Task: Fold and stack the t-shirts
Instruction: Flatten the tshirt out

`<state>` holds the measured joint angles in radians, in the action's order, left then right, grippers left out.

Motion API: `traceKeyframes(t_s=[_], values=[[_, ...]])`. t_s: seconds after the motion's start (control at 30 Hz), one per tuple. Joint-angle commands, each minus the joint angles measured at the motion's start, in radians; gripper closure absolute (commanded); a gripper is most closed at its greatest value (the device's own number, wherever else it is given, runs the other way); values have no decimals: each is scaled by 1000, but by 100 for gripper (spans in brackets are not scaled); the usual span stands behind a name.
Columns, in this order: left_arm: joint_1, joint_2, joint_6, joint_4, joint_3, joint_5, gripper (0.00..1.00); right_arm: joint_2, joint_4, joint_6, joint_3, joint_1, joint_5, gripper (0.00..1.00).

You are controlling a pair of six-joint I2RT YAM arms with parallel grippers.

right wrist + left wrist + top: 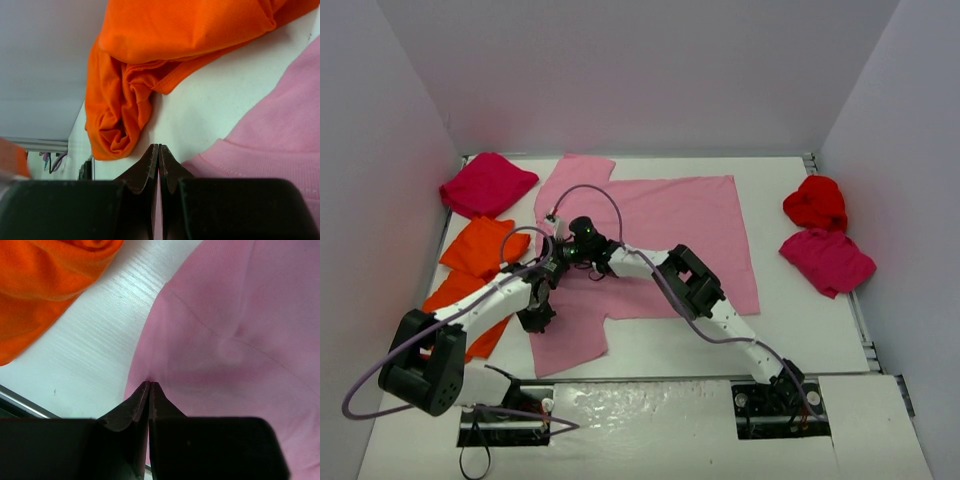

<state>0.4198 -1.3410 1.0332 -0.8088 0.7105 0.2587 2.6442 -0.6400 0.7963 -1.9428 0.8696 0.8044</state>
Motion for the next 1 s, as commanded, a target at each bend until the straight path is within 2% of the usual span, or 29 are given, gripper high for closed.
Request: traceKeyframes(t_s=[0.0, 0.63, 0.97], values=[[7, 62, 7, -40, 28, 14, 100, 35, -10, -14, -107, -22, 6, 100], [10, 25, 11, -20, 0, -17, 100, 51, 87, -94, -172, -32, -51, 100], [10, 13, -34, -79, 21, -119, 100, 32, 101, -105, -181, -40, -63, 100]])
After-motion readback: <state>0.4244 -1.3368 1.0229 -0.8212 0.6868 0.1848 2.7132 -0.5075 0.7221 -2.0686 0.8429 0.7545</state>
